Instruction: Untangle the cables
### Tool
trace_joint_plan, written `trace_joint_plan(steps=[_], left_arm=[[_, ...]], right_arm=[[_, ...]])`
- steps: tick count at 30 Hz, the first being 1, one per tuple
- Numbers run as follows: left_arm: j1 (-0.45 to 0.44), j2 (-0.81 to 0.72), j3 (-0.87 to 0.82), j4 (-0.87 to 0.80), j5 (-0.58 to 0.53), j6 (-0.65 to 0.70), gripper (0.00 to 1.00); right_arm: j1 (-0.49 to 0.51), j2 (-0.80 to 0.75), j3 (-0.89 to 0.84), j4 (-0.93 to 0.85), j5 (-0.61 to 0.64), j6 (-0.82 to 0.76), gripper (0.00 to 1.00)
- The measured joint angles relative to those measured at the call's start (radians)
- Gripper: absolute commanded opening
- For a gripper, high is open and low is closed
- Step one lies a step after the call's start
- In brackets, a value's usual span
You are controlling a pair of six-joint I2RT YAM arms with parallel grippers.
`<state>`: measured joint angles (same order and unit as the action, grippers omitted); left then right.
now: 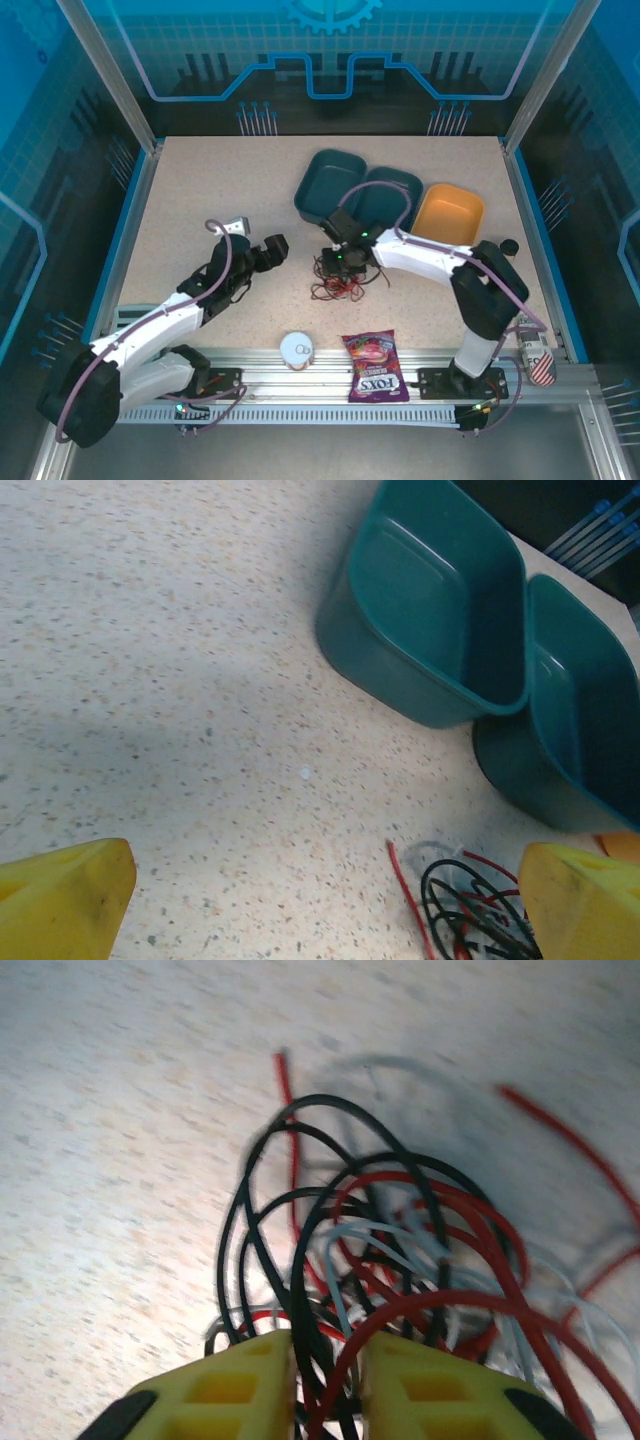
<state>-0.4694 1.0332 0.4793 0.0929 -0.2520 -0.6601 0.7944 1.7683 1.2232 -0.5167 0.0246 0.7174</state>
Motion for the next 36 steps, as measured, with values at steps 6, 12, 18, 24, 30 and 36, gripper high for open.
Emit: trace_joint_plan(steps=[6,12,18,24,30,36], left_arm=[[0.048,-0.044,0.000,-0.061,-0.021,-0.054,0.99],[0.122,-0.088,0.000,-0.126,-0.020,-0.092,0.99],[0.150,-0.073,0.003,-0.152,0.021,-0.093,0.99],[0.159,0.035,0.043,-0.149,0.114,-0.093,0.96],[0.159,0.176,0.110,-0.114,0.235,-0.073,0.92],[0.159,0.261,0.168,-0.110,0.278,-0.059,0.81]], right_arm=[[0.045,0.151,0.239,0.026,-0.039,-0.035,0.09],[0.050,0.220,0.388,0.030,-0.064,-0.044,0.21],[0.050,0.220,0.389,-0.008,-0.063,-0.041,0.32],[0.049,0.134,0.287,-0.018,-0.032,-0.030,0.39],[0.029,0.050,0.232,-0.018,-0.003,0.005,0.38],[-0.023,0.063,0.183,-0.002,-0.024,0.047,0.34]])
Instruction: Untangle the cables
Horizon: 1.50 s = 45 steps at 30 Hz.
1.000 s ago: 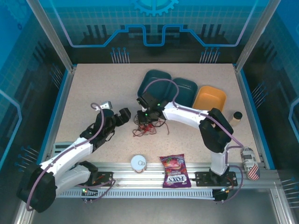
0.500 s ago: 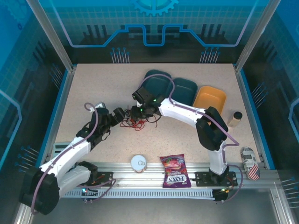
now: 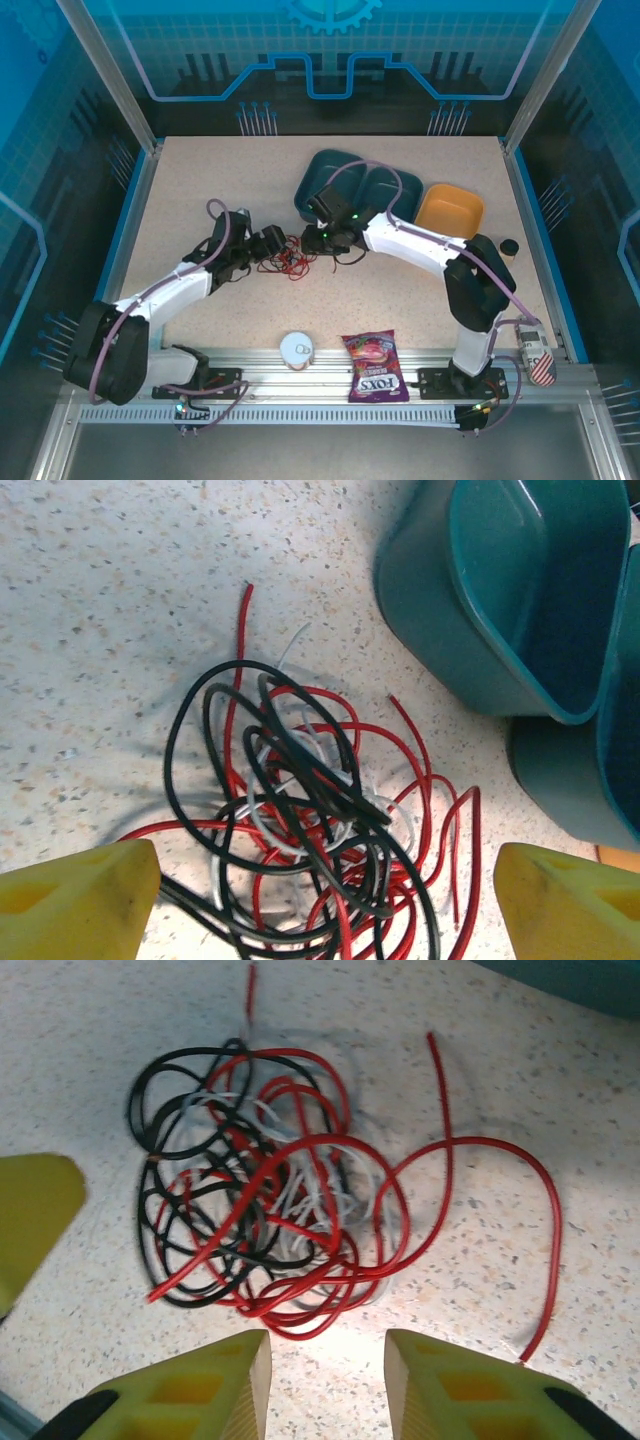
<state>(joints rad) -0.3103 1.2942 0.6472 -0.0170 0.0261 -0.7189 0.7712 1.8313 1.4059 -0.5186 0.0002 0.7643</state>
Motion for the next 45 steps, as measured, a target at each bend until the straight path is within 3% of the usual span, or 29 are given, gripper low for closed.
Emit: trace_joint_plan(steps=[18,22,28,34,40,45], left_arm=[[0.000,0.102,0.024,0.004,0.001,0.002,0.68],[0.000,0.111,0.024,0.008,0.002,0.003,0.67],[0.000,0.122,0.024,0.015,0.006,-0.001,0.55],[0.001,0.126,0.024,0.022,0.009,-0.008,0.40],[0.001,0.108,0.001,0.022,0.005,-0.008,0.21],[0.001,0.074,-0.043,0.020,-0.004,0.002,0.12]], right_arm=[[-0.029,0.158,0.000,0.095,-0.035,0.048,0.28],[-0.033,0.169,0.000,0.111,-0.035,0.048,0.21],[-0.033,0.182,0.000,0.129,-0.038,0.044,0.00],[-0.032,0.155,-0.005,0.120,-0.006,0.031,0.00],[-0.014,-0.005,-0.015,0.047,0.109,-0.021,0.00],[0.027,-0.132,-0.004,-0.024,0.225,-0.079,0.00]])
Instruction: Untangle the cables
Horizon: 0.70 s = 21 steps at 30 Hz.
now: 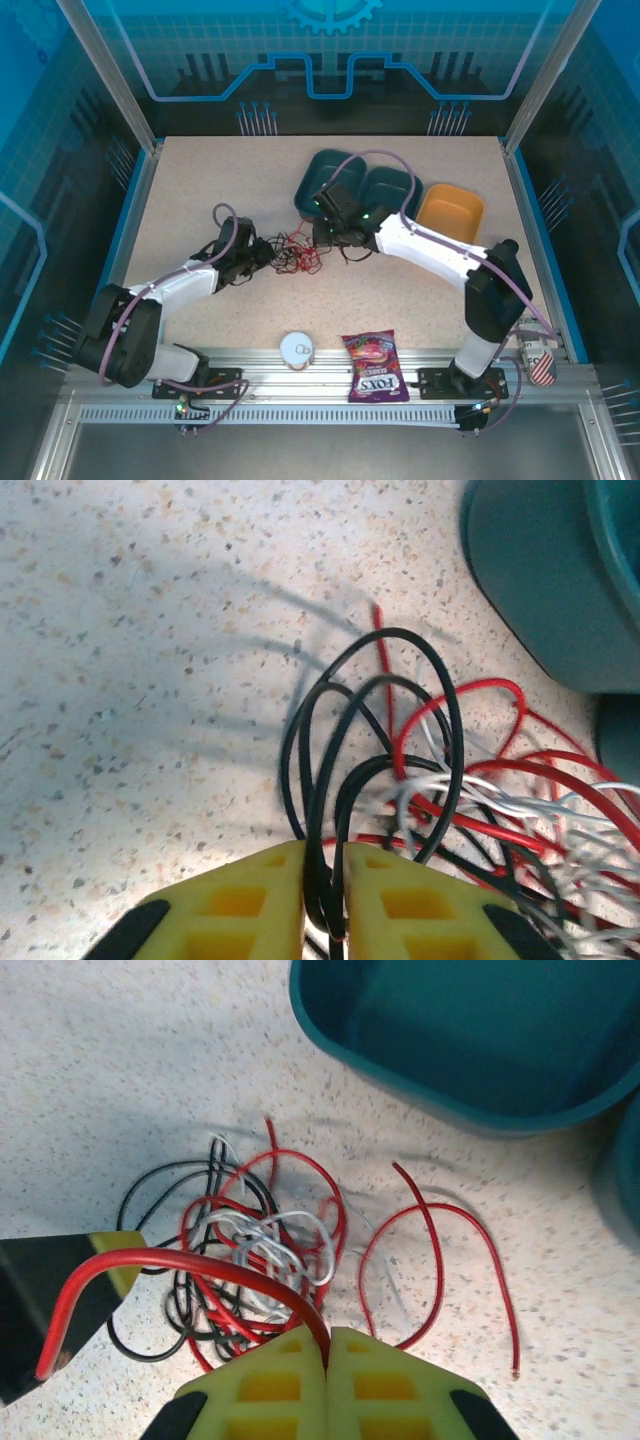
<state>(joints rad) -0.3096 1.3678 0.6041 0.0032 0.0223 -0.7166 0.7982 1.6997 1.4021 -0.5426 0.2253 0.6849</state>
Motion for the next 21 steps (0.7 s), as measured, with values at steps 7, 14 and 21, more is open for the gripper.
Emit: trace_joint_plan(steps=[7,14,21], left_arm=[[0.000,-0.021,-0.014,-0.005,-0.010,0.012,0.17],[0.000,-0.057,-0.014,0.009,0.024,0.040,0.43],[-0.032,-0.181,-0.024,0.158,0.168,0.161,0.70]], right_arm=[[0.033,-0.082,0.055,-0.064,0.105,-0.082,0.00],[0.034,-0.103,0.111,-0.072,0.114,-0.122,0.00],[0.019,-0.086,0.125,-0.075,0.072,-0.117,0.00]])
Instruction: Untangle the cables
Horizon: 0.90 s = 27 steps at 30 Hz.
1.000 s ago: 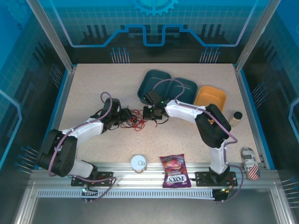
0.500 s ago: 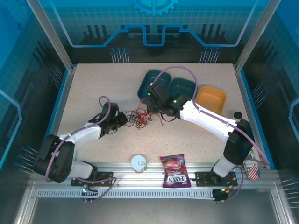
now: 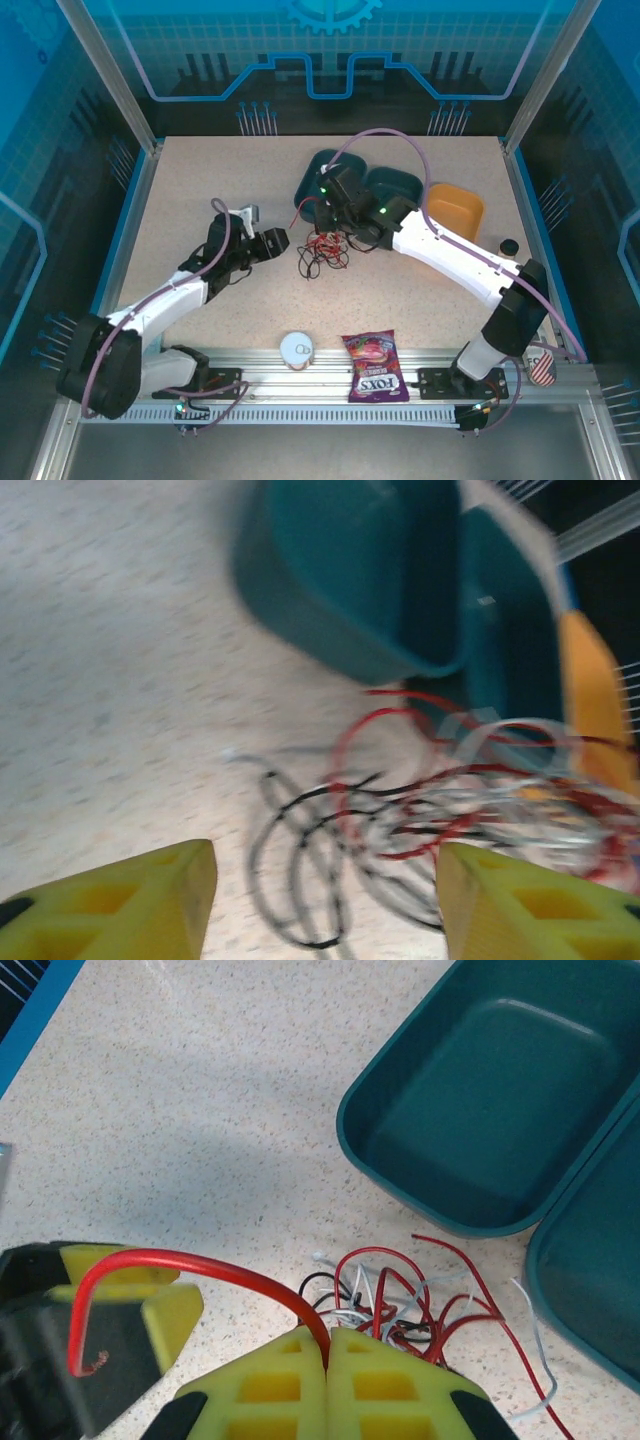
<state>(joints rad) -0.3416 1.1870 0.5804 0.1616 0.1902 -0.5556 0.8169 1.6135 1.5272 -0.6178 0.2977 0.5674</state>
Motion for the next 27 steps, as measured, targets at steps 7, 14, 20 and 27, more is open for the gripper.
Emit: trace_joint_plan(steps=[7,14,20,27], left_arm=[[-0.153,-0.025,-0.087,0.197,0.040,0.242,0.73],[-0.167,0.138,-0.123,0.373,0.002,0.328,0.70],[-0.167,0.250,-0.076,0.451,-0.022,0.328,0.49],[-0.167,0.257,-0.071,0.476,-0.076,0.290,0.06]], right_arm=[[-0.068,0.006,-0.023,0.027,-0.119,0.048,0.00],[-0.072,-0.011,-0.057,0.051,-0.184,0.081,0.00],[-0.072,-0.060,-0.122,0.072,-0.222,0.114,0.00],[-0.074,-0.109,-0.128,0.071,-0.204,0.117,0.00]])
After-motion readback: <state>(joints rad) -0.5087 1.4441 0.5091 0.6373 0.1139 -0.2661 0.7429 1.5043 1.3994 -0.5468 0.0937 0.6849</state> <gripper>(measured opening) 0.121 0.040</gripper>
